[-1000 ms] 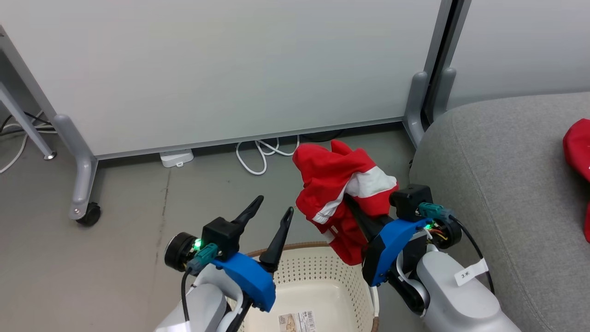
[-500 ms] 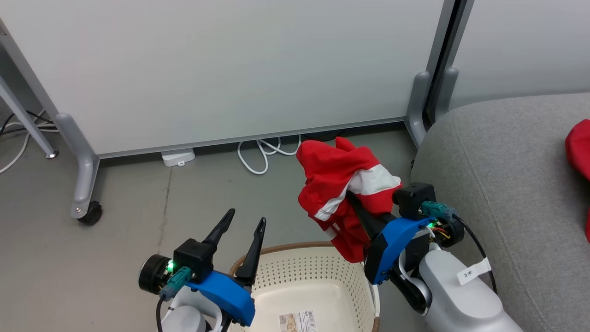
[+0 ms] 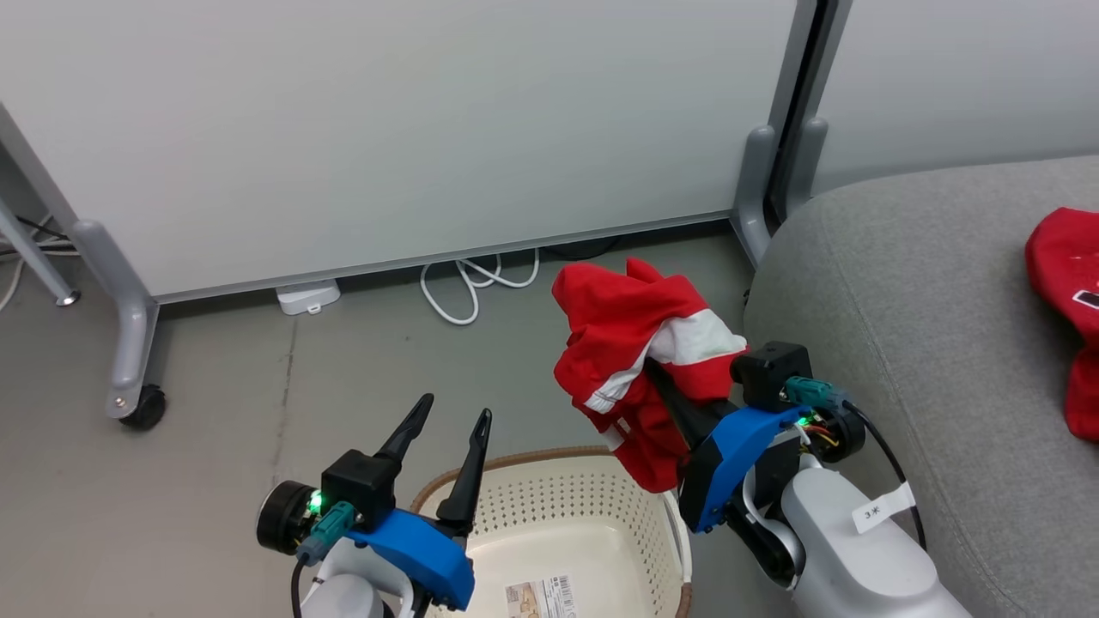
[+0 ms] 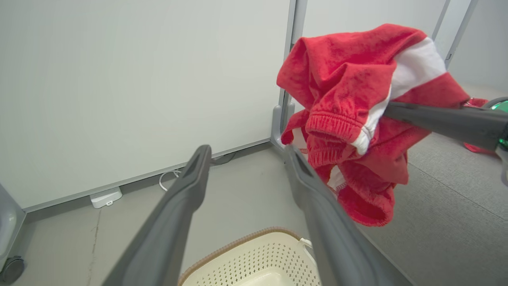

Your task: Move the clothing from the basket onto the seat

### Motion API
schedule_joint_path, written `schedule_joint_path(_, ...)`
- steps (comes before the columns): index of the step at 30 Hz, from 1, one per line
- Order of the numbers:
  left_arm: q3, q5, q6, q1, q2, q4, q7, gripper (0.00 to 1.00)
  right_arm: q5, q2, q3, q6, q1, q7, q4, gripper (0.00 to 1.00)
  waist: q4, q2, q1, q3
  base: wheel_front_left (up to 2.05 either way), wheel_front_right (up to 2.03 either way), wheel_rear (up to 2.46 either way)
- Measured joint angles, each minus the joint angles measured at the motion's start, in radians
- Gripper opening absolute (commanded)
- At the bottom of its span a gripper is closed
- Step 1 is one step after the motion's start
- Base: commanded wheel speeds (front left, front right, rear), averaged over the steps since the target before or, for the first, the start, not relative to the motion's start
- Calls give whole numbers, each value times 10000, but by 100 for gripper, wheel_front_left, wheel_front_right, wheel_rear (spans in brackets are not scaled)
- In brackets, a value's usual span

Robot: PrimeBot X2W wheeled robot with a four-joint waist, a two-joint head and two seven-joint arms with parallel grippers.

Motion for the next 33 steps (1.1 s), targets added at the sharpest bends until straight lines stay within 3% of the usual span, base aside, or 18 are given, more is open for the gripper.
schedule_joint_path(8, 215, 77, -31, -2, -38, -79, 2, 100, -77, -15, -8, 0, -18, 33, -102, 0, -865, 0, 0, 218, 0, 0, 0)
schedule_joint_path(25, 157, 169, -31, -195, 123, -198, 2, 100, -82, -15, -203, 0, -18, -86, -123, 0, -3504, 0, 0, 615, 0, 0, 0)
schedule_joint_path(33, 23, 165, -31, -226, 146, -173, 2, 100, -79, 6, -280, 0, 8, -134, -90, 0, -4350, 0, 0, 700, 0, 0, 0)
